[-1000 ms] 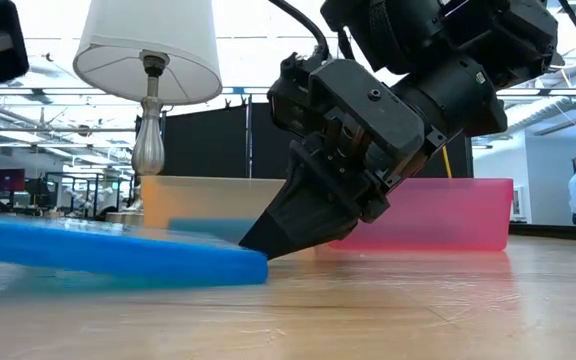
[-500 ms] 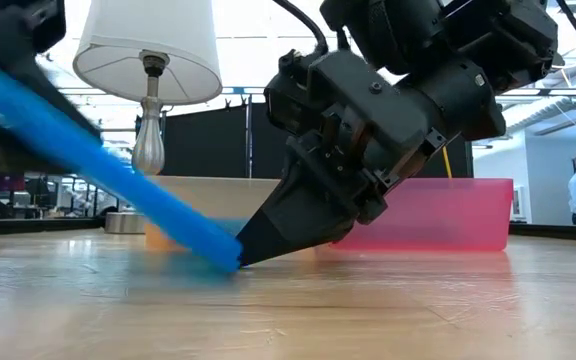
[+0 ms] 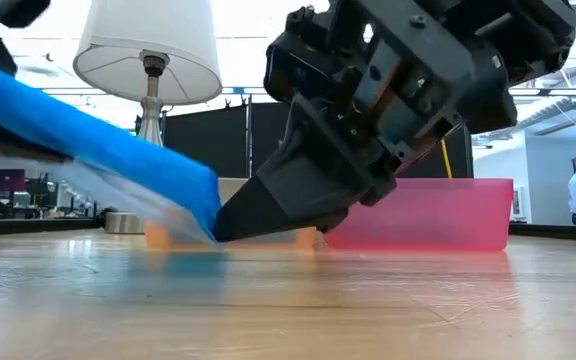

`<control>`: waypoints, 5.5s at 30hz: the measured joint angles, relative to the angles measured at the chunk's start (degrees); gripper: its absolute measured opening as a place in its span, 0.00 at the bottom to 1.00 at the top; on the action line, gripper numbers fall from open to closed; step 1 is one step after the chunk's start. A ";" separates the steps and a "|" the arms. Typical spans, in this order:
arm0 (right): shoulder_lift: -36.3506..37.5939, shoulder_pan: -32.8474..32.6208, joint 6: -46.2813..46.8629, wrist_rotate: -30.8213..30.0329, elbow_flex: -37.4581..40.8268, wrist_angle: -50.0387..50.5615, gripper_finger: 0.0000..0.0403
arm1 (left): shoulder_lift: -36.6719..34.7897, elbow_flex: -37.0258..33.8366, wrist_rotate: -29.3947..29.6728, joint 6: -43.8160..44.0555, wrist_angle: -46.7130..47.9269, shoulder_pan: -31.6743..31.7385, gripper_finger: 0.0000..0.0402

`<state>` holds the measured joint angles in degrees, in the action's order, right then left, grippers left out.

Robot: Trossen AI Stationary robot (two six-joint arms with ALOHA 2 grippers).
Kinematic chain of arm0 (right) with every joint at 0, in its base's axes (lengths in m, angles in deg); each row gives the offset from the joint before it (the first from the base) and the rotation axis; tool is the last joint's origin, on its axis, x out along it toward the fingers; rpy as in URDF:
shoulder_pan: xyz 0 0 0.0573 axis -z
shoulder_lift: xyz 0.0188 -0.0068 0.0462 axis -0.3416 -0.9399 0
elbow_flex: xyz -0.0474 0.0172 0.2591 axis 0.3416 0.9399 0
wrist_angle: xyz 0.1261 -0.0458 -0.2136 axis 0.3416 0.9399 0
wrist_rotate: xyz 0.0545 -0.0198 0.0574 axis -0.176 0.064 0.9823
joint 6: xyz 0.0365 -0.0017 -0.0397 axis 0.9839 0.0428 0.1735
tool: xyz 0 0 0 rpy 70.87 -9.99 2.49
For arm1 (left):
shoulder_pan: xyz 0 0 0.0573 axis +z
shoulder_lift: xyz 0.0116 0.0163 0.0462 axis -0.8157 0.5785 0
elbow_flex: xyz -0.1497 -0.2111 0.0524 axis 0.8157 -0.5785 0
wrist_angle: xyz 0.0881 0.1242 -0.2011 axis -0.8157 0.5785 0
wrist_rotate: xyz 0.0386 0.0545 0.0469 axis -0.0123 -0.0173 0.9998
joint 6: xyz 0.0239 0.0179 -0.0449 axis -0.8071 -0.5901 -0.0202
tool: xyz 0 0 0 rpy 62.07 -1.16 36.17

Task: Pick & place jewel cases by type
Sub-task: Put the black CD case into the orange bin

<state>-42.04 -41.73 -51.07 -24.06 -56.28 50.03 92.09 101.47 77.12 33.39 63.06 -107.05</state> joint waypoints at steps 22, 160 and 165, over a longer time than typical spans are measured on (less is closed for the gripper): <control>10.84 -0.57 -6.08 4.68 0.22 -9.44 0.07 | -0.13 21.85 24.58 -20.46 32.12 -14.06 0.06; 32.93 28.82 -5.43 8.37 -14.00 47.53 0.10 | -69.44 -44.52 -26.22 17.24 -30.81 3.67 0.05; 31.90 34.47 2.22 14.85 -16.11 48.39 0.10 | -69.44 -45.54 -26.18 16.65 -31.51 3.66 0.09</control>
<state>-10.14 -7.26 -48.85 -9.21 -72.40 98.42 22.65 55.93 50.94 50.04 31.55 -103.39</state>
